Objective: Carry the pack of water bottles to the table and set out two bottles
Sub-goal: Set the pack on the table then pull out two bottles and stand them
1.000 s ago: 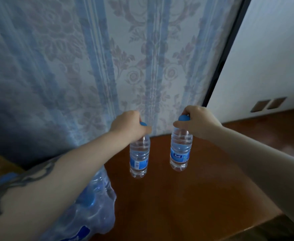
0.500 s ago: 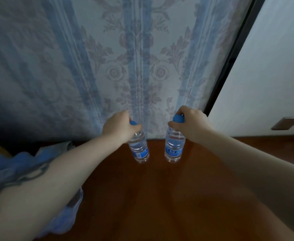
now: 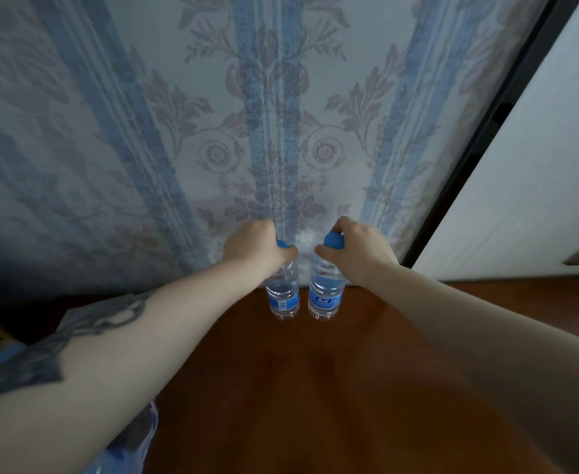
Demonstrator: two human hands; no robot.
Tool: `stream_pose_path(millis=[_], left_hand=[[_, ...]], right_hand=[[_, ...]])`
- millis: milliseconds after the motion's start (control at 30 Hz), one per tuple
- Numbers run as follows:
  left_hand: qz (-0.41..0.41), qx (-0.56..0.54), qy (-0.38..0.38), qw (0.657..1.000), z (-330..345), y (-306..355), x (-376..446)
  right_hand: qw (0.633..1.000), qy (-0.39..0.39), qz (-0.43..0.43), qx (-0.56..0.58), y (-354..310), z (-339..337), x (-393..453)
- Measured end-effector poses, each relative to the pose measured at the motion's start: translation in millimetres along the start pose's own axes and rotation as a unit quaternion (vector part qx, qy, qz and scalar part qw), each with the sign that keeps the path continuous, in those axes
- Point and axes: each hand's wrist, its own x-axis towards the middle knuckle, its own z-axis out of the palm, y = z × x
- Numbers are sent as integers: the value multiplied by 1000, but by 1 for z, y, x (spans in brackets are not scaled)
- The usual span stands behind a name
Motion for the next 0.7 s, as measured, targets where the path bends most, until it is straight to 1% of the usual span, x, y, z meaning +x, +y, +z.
stream_pose_path(millis=[133, 233, 400, 567, 633, 700], left_hand=[[4, -15, -13, 1000, 5, 5, 14], [27, 3, 7, 1000, 8, 10, 23], [46, -5, 34, 998, 18, 8, 28], [25, -95, 77, 992, 32, -3, 19], [20, -118, 75, 990, 40, -10, 12], [11, -138, 60, 989, 47, -14, 6]], right_hand=[[1000, 1, 11, -3, -1, 11, 12], [1000, 6, 22, 5, 2, 16, 18], [999, 1, 36, 7, 5, 21, 26], [998, 32, 52, 33, 10, 29, 26], [997, 33, 68, 28, 13, 34, 22], [996, 28, 81, -9, 14, 41, 17]])
